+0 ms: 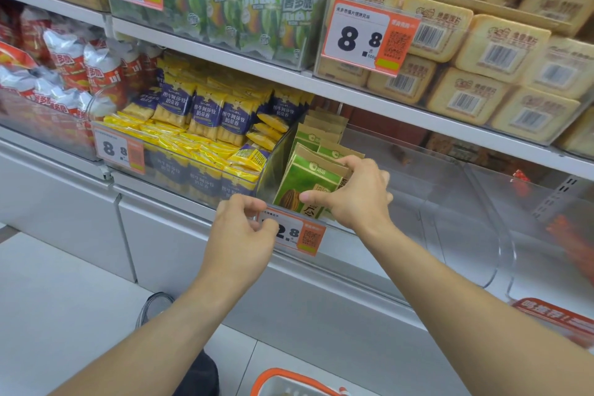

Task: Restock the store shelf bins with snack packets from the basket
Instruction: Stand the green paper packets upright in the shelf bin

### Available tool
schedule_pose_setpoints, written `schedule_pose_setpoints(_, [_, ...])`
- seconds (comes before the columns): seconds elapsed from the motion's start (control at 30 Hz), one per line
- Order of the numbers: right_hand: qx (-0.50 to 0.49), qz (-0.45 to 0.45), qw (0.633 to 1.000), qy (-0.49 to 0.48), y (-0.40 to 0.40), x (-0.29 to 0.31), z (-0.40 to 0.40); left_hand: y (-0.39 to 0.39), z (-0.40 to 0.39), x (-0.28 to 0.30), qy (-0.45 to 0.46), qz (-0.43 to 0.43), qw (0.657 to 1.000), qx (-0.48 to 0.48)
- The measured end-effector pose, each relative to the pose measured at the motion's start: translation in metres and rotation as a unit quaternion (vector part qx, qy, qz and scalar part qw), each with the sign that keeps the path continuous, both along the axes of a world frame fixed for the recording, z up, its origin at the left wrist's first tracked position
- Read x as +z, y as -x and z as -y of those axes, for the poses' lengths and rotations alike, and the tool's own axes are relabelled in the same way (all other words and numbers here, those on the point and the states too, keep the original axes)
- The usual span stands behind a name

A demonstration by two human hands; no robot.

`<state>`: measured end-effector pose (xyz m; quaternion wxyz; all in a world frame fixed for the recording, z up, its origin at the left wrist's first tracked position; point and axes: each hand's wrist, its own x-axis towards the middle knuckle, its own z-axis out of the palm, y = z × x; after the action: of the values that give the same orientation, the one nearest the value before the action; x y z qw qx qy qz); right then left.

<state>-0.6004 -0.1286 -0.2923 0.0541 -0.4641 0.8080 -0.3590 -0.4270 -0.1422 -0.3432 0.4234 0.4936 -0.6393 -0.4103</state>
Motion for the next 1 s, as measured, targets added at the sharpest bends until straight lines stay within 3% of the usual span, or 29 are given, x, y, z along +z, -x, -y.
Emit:
schedule_pose_setpoints(0.2, [0.001, 0.044, 0.999, -0.001, 0.006, 0.003, -0.001, 0.000, -0.001, 0.001, 0.011, 0.007, 1.000, 0.002])
schedule_pose_setpoints(0.3, [0.047, 0.071, 0.996, -0.006, 0.009, 0.005, 0.001, 0.002, -0.005, 0.008, 0.092, 0.033, 0.995, 0.014])
schedule_pose_setpoints(0.43, [0.087, 0.096, 0.991, 0.024, 0.007, 0.007, 0.008, 0.019, 0.004, 0.026, 0.252, 0.084, 0.964, -0.008])
schedule_pose_setpoints(0.67, [0.152, 0.149, 0.976, 0.046, 0.023, -0.005, 0.018, 0.042, 0.050, 0.057, 0.353, 0.271, 0.891, -0.093])
schedule_pose_setpoints(0.8, [0.148, 0.085, 0.985, -0.007, 0.028, -0.017, 0.024, 0.051, 0.067, 0.076, 0.324, 0.399, 0.839, -0.180])
schedule_pose_setpoints(0.9, [0.160, 0.119, 0.979, -0.037, 0.033, -0.018, 0.023, 0.049, 0.077, 0.090, 0.273, 0.427, 0.837, -0.206])
schedule_pose_setpoints(1.0, [0.170, 0.147, 0.974, -0.039, 0.039, -0.019, 0.019, 0.051, 0.088, 0.103, 0.249, 0.485, 0.809, -0.222])
